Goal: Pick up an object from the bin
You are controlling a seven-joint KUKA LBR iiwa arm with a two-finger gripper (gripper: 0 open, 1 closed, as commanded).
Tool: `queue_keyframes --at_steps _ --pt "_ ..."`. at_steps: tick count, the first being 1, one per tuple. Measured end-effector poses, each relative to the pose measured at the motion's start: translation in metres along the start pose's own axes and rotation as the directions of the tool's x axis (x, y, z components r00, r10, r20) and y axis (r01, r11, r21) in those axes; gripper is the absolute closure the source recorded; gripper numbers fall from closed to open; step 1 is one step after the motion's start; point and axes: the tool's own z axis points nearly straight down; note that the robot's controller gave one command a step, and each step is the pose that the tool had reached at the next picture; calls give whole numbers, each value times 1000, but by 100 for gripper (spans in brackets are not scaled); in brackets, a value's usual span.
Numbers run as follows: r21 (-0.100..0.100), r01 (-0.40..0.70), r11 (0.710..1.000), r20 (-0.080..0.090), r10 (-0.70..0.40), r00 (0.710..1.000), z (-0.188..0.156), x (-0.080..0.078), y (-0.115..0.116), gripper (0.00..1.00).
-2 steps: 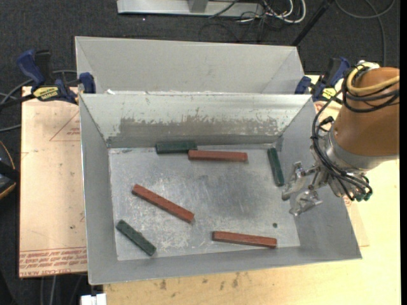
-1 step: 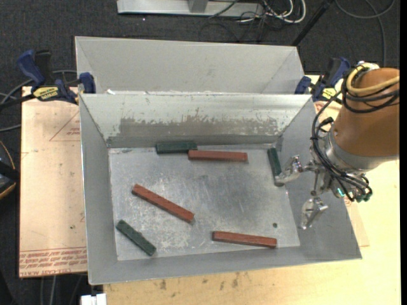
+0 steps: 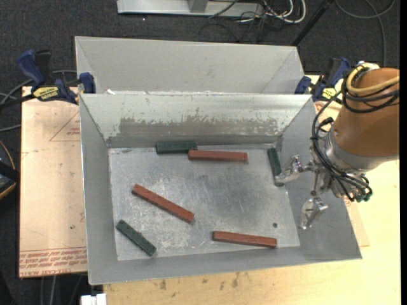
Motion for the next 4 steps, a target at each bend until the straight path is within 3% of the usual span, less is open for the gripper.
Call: queue_keyframes --at_steps 1,2,3,4 --pt "2 51 999 4 -51 999 53 2 12 0" --pt "-1 -39 999 -3 39 999 100 6 20 0" --pt "6 -4 1000 20 4 1000 153 1 22 100" --pt "6 -3 1000 20 3 1000 153 1 23 100"
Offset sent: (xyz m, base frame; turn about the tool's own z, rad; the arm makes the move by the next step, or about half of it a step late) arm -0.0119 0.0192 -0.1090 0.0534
